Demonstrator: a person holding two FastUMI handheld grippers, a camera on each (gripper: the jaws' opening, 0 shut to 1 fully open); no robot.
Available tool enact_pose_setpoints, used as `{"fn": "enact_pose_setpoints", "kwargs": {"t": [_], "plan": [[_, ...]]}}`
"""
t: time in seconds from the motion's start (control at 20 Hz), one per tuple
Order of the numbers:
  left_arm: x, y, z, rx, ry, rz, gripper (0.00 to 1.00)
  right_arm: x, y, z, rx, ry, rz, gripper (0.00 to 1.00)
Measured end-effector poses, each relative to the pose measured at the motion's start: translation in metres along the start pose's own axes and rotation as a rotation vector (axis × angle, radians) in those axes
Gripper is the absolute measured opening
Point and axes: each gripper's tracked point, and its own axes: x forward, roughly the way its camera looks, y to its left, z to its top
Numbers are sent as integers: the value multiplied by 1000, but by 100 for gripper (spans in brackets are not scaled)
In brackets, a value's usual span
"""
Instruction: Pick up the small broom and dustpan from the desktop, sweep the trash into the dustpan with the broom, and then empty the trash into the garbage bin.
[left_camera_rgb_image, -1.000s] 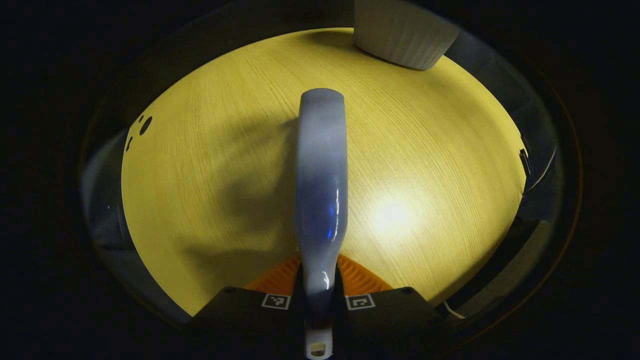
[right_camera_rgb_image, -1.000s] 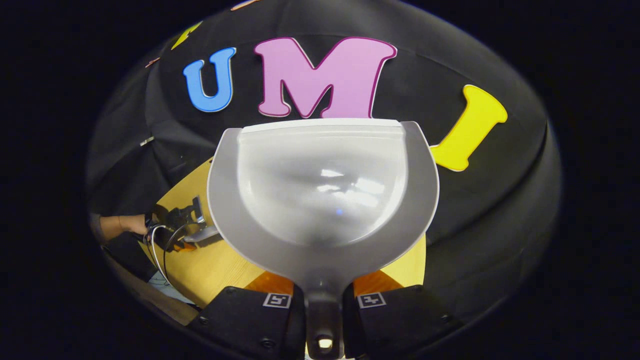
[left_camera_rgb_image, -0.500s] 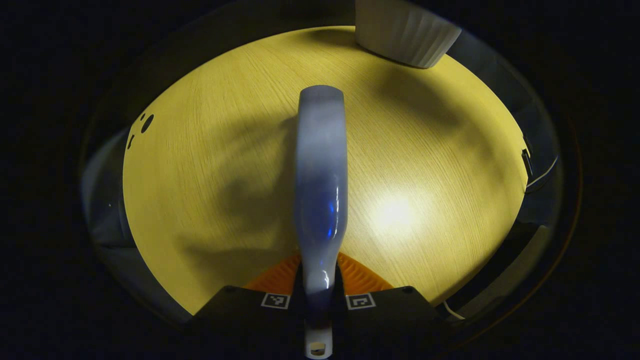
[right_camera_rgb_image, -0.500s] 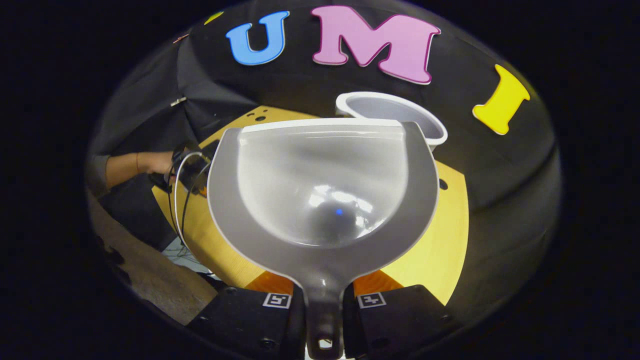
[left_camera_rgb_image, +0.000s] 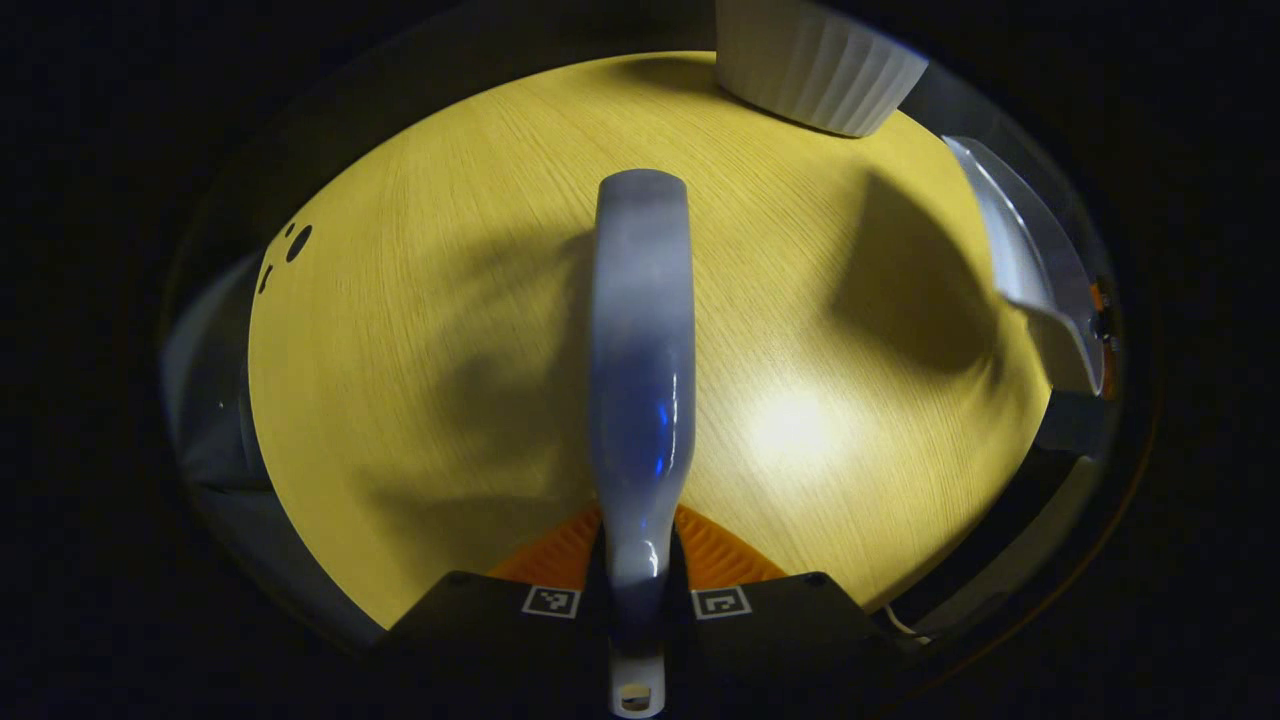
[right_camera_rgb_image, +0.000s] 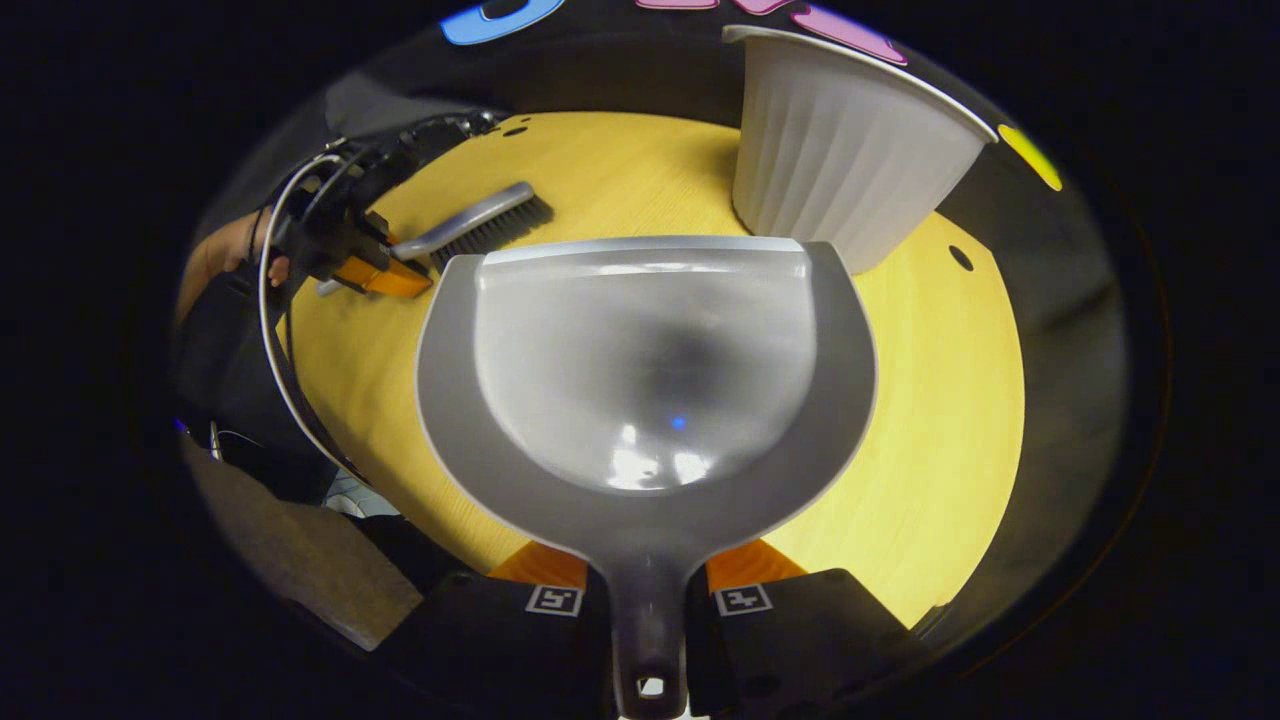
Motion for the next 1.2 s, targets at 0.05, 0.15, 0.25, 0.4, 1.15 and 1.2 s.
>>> {"fn": "enact_pose_setpoints", "kwargs": {"t": [0.05, 0.15, 0.25, 0.4, 1.15, 1.2], "plan": [[0, 0, 0, -1, 1, 1, 26, 8, 2, -2, 2, 17, 1, 33], [0, 0, 0, -1, 4, 3, 27, 19, 6, -4, 13, 45, 6, 33], [0, 0, 0, -1, 5, 5, 27, 29, 10, -8, 28, 76, 6, 33], [0, 0, 0, -3, 4, 9, 27, 39, 9, -9, 38, 106, -9, 33], [-2, 7, -2, 69, 46, 62, 30, 46, 20, -12, 79, 133, 22, 43], [-2, 7, -1, 74, 49, 61, 30, 46, 21, -12, 86, 133, 26, 36]]}}
